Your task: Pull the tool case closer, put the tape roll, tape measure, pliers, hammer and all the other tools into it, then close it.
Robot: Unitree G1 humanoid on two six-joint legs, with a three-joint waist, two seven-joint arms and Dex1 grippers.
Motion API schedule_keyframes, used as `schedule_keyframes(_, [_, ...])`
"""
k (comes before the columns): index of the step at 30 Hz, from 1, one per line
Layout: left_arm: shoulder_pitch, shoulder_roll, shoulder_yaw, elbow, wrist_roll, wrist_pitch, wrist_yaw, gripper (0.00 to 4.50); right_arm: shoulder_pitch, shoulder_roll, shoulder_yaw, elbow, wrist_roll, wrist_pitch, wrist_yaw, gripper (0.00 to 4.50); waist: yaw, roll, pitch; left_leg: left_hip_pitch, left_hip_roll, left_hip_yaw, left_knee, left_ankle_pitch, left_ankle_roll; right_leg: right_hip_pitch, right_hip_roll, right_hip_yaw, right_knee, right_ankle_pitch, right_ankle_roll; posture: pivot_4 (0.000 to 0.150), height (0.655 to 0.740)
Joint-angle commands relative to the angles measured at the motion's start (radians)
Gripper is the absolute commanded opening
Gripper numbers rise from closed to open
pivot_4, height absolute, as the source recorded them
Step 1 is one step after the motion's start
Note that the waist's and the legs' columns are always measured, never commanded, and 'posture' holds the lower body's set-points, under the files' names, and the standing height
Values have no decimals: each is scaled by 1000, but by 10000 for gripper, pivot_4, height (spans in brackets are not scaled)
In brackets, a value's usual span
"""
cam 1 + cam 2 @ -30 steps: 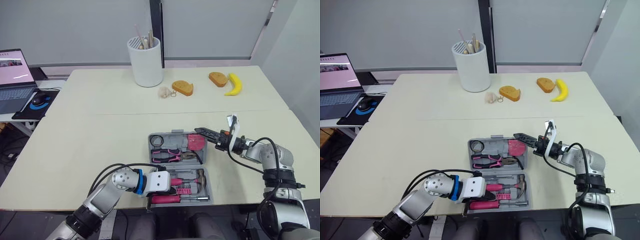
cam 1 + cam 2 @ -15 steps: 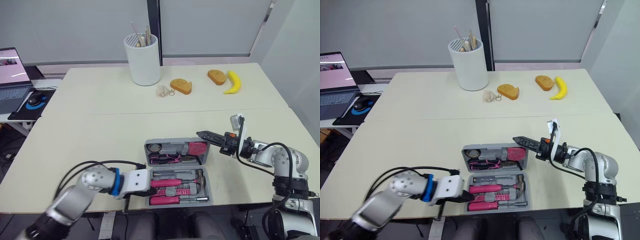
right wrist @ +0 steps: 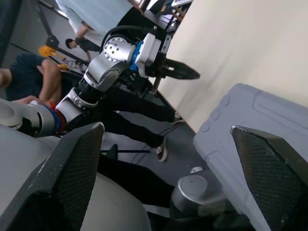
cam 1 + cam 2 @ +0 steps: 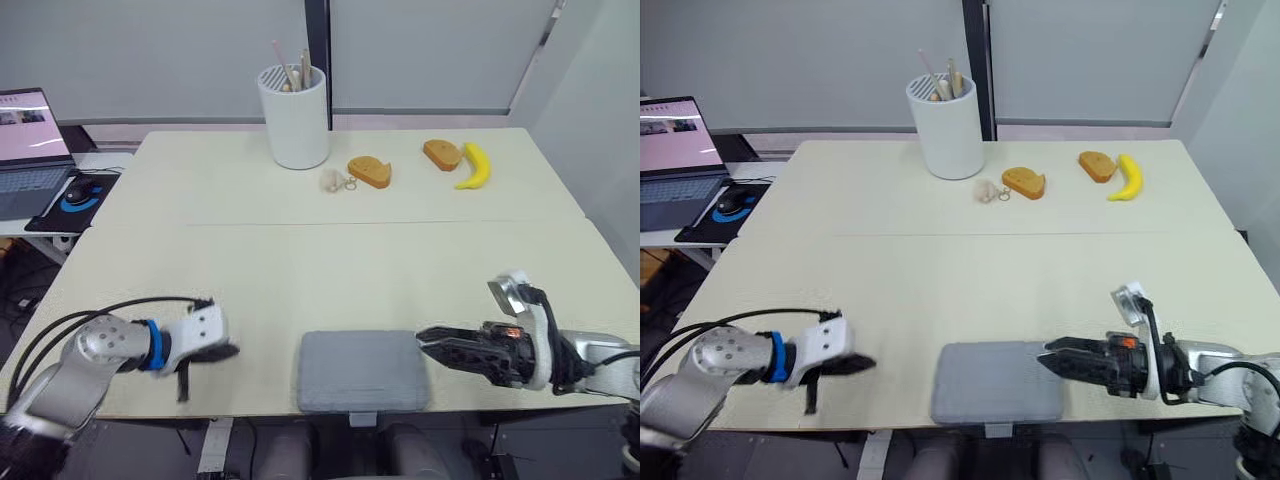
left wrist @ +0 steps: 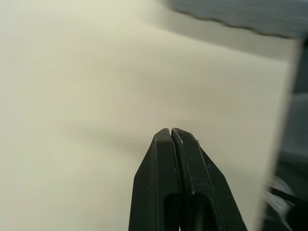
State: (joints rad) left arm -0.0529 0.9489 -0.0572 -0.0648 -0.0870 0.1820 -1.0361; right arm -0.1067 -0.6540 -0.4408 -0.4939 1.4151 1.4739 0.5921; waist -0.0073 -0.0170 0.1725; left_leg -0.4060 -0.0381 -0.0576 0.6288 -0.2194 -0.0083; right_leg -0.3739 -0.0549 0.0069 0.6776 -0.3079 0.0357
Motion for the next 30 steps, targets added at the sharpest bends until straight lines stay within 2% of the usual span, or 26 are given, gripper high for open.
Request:
schedule_keyframes(1, [-40, -68, 72, 78, -17, -62, 88, 1785, 43, -157, 120, -100, -480, -420, 22, 44934, -1, -2, 0, 0, 0, 1, 0, 0, 0, -1, 0, 0, 0, 0, 1, 1500, 7400])
schedule_keyframes(3, [-39, -90, 107, 97, -49, -84, 92, 5879, 77, -255, 221, -43, -750, -693, 79, 45000, -1, -6, 2, -2, 0, 3, 0, 0, 0, -4, -1, 1, -1, 0, 2, 1500, 7400])
schedule_keyframes(5, [-36, -101, 141, 113, -78, -93, 94, 11859, 91, -301, 257, 40, -887, -879, 139, 45000, -1, -7, 2, -5, 0, 4, 0, 0, 0, -7, 0, 1, -1, 1, 1, 1500, 7400])
schedule_keyframes(10, [-70, -118, 205, 176, -139, -120, 82, 28047, 60, -298, 293, 269, -1074, -1164, 194, 45000, 1, -8, 3, -5, 0, 4, 0, 0, 0, -7, 0, 1, 1, 3, -1, 1500, 7400])
schedule_keyframes(15, [-74, -130, 215, 187, -138, -140, 97, 44056, 27, -258, 294, 377, -1136, -1272, 205, 45000, 1, -8, 3, -5, -1, 4, 1, 0, 0, -6, 0, 2, 1, 3, -1, 1500, 7400])
schedule_keyframes(18, [-78, -142, 237, 195, -132, -165, 138, 44589, 32, -229, 284, 392, -1148, -1299, 201, 45000, 1, -8, 3, -5, 0, 3, 1, 0, 0, -6, 0, 2, 1, 4, -2, 1500, 7400])
schedule_keyframes(24, [-49, -142, 230, 203, -21, -235, 265, 44589, 46, -172, 251, 350, -1147, -1250, 143, 45000, 1, -8, 3, -5, -1, 4, 1, 0, 0, -6, 0, 3, 2, 4, -2, 1500, 7400])
schedule_keyframes(30, [13, -131, 256, 151, -56, -191, 250, 44589, 65, -170, 211, 302, -1145, -1208, 129, 45000, 2, -8, 3, -5, -1, 4, 1, 0, 0, -7, 0, 3, 2, 4, -2, 1500, 7400])
